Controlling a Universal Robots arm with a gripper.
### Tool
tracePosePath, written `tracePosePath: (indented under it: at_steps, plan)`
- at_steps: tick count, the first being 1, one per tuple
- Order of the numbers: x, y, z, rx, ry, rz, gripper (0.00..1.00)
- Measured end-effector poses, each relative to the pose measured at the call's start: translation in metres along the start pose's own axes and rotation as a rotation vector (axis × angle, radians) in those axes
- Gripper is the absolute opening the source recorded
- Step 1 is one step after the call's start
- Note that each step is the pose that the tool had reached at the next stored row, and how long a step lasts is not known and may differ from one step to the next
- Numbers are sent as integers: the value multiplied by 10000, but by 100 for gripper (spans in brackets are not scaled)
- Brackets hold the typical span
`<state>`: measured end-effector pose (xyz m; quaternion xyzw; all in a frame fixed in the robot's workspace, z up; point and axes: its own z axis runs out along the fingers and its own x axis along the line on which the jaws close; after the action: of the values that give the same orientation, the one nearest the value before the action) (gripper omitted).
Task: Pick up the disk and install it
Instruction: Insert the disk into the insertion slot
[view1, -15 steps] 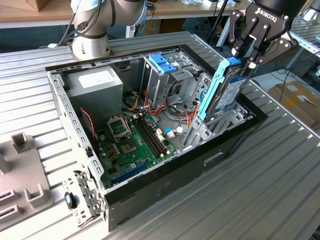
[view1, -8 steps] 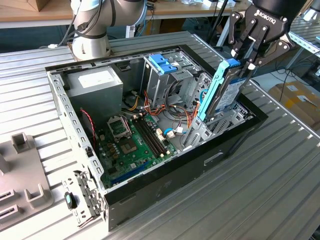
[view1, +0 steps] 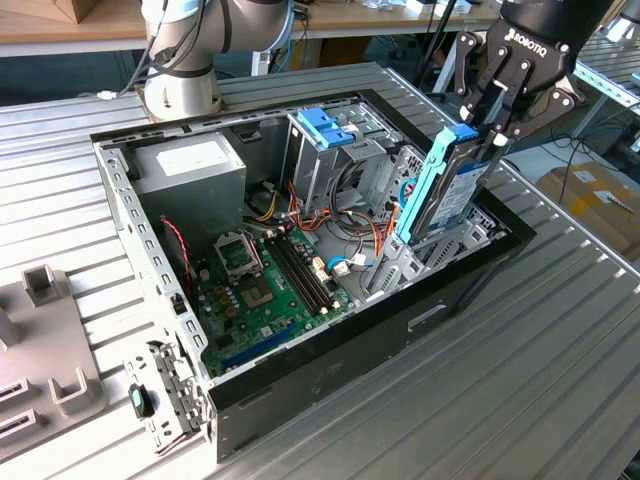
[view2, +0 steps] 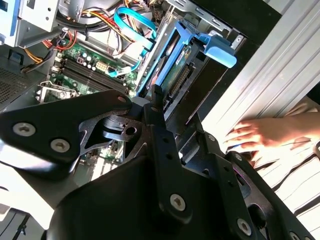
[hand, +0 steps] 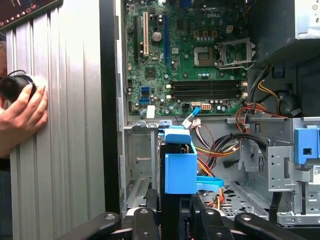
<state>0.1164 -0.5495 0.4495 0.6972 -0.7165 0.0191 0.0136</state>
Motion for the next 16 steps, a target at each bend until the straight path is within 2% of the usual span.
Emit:
tracePosePath:
  at_steps: [2, 16]
  plan:
    - [-1, 0, 23, 0, -2, 0, 35]
    - [-14, 2, 312, 0, -2, 0, 35]
